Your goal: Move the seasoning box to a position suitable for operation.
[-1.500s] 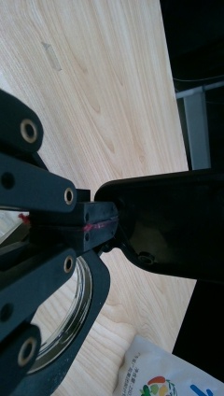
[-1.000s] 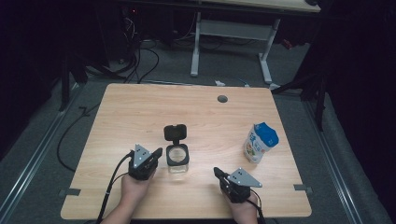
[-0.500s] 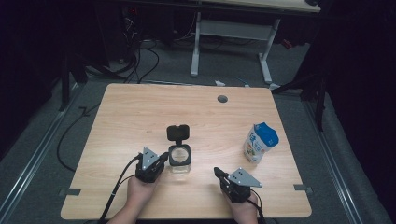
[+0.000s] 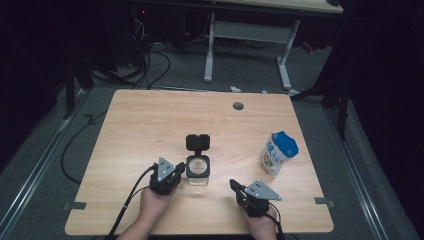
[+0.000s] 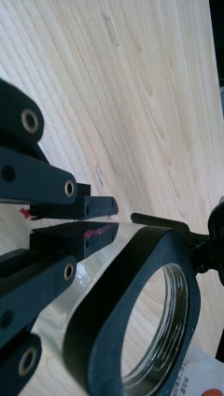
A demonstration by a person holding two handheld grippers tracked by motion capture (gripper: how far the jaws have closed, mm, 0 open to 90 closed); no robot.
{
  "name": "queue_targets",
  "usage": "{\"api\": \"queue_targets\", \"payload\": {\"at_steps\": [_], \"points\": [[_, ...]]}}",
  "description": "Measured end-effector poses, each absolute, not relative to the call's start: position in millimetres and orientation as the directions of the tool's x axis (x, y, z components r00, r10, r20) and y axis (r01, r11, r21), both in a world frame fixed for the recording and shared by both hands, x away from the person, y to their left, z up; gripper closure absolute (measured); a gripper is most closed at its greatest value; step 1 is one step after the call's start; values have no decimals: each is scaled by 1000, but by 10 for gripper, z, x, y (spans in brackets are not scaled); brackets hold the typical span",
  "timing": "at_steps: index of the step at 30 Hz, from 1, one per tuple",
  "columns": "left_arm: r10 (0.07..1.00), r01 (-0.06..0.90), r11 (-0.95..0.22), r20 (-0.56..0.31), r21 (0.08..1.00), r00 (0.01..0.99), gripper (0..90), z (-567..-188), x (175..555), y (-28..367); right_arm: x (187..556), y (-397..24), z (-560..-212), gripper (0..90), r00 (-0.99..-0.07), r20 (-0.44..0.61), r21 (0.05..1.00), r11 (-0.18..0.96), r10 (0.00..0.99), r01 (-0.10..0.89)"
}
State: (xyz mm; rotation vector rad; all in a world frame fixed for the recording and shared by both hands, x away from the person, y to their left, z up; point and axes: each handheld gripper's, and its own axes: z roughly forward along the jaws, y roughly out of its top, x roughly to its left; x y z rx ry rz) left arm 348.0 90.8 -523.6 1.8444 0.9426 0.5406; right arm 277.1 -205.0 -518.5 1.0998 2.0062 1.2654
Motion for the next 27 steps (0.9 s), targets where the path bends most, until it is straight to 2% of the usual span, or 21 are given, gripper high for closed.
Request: {"api": "queue_targets", "payload": {"at_steps": [6, 12, 17, 27], "points": [[792, 358, -267, -8, 895, 611, 728, -5213, 3378, 1149, 2781, -2071, -5198, 879, -528, 0, 902, 229, 849, 367], [802, 380, -280, -2, 882, 597, 566, -5213, 3278, 1517, 2799, -2118, -5202, 848, -519, 3, 900, 224, 855, 374], [809, 384, -309, 28, 870, 587, 508, -5204, 3249, 1741, 2814, -2178, -5214, 812, -506, 9, 896, 217, 863, 387], [789, 400, -287, -22, 871, 614, 410, -5212, 3184, 1879, 2772, -2470, -5215, 697, -431, 14, 887, 188, 902, 423]]}}
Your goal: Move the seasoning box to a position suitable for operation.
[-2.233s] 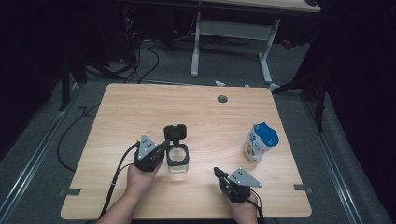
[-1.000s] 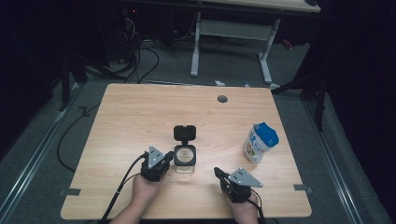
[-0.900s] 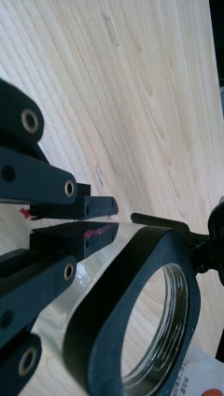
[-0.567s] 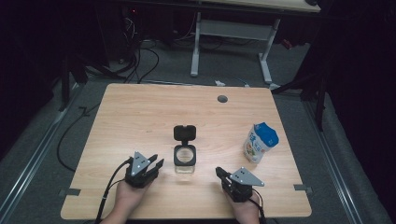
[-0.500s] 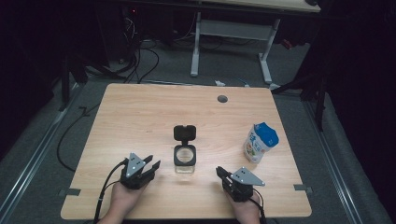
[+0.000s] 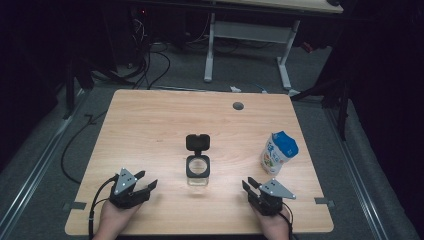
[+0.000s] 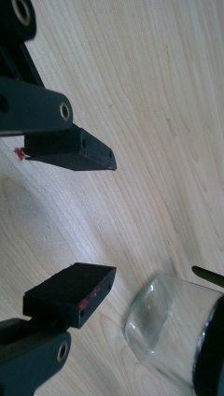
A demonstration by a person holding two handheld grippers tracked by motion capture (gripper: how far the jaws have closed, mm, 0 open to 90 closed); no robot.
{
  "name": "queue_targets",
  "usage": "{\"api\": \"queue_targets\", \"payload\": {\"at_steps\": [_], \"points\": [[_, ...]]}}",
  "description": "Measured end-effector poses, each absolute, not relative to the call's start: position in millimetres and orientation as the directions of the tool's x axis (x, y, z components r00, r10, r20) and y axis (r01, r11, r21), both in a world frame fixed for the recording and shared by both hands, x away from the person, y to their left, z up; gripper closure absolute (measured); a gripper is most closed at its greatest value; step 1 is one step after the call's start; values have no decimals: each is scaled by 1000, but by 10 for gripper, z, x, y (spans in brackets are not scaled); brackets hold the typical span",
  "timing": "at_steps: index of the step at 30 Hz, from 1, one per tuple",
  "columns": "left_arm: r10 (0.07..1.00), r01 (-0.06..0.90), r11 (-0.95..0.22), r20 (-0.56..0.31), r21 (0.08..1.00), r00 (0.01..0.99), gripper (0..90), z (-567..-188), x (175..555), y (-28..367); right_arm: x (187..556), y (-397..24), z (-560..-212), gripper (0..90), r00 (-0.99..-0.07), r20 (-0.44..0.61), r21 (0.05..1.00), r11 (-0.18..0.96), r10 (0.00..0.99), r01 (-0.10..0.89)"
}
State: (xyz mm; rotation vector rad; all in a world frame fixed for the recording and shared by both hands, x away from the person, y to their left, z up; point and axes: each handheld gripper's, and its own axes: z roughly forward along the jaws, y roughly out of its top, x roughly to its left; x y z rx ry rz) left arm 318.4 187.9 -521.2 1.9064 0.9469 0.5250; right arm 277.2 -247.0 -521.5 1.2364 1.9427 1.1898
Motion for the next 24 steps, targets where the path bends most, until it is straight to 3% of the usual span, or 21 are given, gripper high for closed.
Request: {"api": "queue_targets", "payload": {"at_steps": [15, 24], "points": [[781, 379, -284, -17, 881, 625, 392, -5223, 3154, 1834, 2635, -3090, -5170, 657, -281, -4, 887, 133, 960, 442], [773, 377, -285, -21, 881, 634, 390, -5234, 3146, 1789, 2769, -3202, -5099, 418, -233, 25, 898, 81, 972, 433]]}}
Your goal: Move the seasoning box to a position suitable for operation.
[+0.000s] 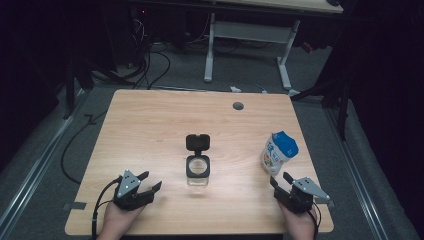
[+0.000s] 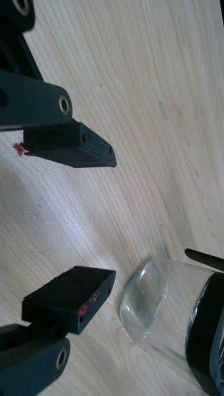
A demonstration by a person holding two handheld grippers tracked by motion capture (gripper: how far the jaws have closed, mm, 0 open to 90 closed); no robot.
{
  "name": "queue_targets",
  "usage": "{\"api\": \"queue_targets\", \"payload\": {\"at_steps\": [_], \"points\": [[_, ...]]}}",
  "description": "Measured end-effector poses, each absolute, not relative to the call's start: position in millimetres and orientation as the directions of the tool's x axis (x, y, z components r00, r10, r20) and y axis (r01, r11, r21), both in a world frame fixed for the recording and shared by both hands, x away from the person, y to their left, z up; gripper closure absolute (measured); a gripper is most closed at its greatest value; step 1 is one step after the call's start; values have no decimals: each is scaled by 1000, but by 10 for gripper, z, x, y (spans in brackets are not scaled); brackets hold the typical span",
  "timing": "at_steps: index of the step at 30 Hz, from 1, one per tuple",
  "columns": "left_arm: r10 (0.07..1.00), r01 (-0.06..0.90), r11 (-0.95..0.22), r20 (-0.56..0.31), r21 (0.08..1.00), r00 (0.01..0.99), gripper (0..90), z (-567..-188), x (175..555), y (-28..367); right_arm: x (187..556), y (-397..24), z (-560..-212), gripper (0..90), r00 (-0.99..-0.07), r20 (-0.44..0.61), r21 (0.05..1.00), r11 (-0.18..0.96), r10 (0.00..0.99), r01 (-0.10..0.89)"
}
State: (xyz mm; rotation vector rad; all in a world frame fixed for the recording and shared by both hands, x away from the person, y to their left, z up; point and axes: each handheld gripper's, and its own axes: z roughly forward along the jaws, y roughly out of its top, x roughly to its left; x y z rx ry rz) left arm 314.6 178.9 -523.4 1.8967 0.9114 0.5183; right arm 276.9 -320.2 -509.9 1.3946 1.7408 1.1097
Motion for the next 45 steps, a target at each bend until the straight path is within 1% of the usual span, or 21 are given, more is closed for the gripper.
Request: {"api": "queue_targets", "payload": {"at_steps": [4, 7, 8, 13, 16, 20, 25, 28, 31, 32, 35, 40, 45], "points": [[773, 375, -274, -29, 886, 633, 390, -5226, 3148, 1810, 2897, -3259, -5034, 410, -215, 29, 900, 68, 976, 431], [772, 374, -273, -30, 887, 635, 390, -5227, 3146, 1838, 2979, -3261, -4976, 473, -219, 22, 898, 77, 976, 433], [773, 375, -269, -34, 887, 634, 390, -5226, 3147, 1846, 3004, -3251, -4951, 486, -220, 7, 899, 90, 975, 428], [773, 373, -262, -38, 890, 633, 391, -5221, 3142, 1872, 3089, -3236, -4911, 565, -218, 0, 900, 95, 976, 426], [774, 372, -262, -37, 890, 632, 391, -5219, 3138, 1878, 3102, -3228, -4931, 605, -218, -7, 903, 100, 976, 419], [773, 374, -264, -37, 889, 633, 391, -5224, 3139, 1865, 3095, -3236, -4936, 693, -217, 1, 905, 91, 976, 417], [770, 374, -272, -32, 887, 637, 391, -5232, 3135, 1837, 3095, -3225, -4938, 770, -229, -8, 905, 104, 973, 413], [769, 374, -275, -31, 886, 638, 391, -5232, 3134, 1832, 3097, -3222, -4937, 756, -230, -3, 905, 101, 973, 413], [769, 374, -276, -30, 886, 639, 391, -5234, 3134, 1834, 3078, -3253, -4945, 693, -231, 7, 911, 89, 973, 402], [769, 374, -276, -30, 886, 639, 391, -5234, 3133, 1835, 3056, -3276, -4950, 689, -239, 11, 915, 87, 971, 395], [768, 376, -277, -32, 884, 640, 391, -5243, 3135, 1838, 2977, -3307, -4961, 700, -247, 18, 919, 82, 969, 386], [764, 376, -285, -28, 882, 644, 391, -5251, 3135, 1816, 2905, -3329, -4980, 744, -251, 4, 917, 97, 968, 388], [764, 376, -289, -25, 880, 645, 391, -5250, 3137, 1804, 2922, -3320, -4954, 736, -249, -3, 918, 101, 969, 383]]}}
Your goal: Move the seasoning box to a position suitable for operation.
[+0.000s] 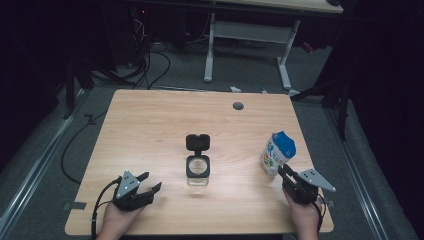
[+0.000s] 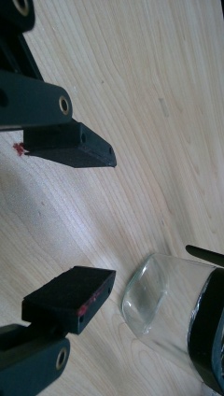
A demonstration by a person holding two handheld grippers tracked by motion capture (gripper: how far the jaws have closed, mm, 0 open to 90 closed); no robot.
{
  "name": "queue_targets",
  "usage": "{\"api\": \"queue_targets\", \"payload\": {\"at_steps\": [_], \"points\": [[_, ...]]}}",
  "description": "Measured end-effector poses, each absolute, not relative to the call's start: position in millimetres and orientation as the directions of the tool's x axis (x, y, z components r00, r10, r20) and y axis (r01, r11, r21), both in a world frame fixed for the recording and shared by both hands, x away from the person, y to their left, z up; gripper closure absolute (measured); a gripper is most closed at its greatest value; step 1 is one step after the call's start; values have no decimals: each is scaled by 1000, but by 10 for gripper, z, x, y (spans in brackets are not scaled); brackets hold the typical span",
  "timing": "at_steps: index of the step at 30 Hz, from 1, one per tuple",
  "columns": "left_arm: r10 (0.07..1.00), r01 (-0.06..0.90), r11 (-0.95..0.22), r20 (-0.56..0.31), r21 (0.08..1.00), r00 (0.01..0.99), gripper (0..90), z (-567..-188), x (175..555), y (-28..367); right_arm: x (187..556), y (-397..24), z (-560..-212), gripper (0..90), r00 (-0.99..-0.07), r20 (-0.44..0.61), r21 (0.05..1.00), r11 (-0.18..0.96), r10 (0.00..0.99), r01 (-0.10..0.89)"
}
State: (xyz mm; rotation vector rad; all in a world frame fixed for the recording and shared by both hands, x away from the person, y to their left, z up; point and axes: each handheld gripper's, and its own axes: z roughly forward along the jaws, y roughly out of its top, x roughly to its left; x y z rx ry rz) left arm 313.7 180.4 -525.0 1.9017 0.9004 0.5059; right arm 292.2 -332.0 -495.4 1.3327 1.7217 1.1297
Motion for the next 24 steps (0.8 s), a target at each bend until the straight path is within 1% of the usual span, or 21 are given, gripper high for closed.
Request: {"api": "queue_targets", "payload": {"at_steps": [7, 9, 16, 24], "points": [[764, 379, -287, -28, 880, 644, 391, -5262, 3138, 1798, 2969, -3321, -4932, 662, -249, 4, 918, 95, 969, 385], [763, 375, -292, -23, 880, 646, 391, -5258, 3135, 1803, 2972, -3322, -4933, 678, -251, 2, 917, 98, 968, 386], [765, 381, -284, -32, 880, 643, 391, -5260, 3143, 1820, 2941, -3356, -4913, 661, -260, -1, 919, 104, 966, 381], [764, 381, -284, -32, 880, 644, 391, -5263, 3144, 1801, 3068, -3336, -4922, 643, -267, 9, 909, 103, 964, 404]]}}
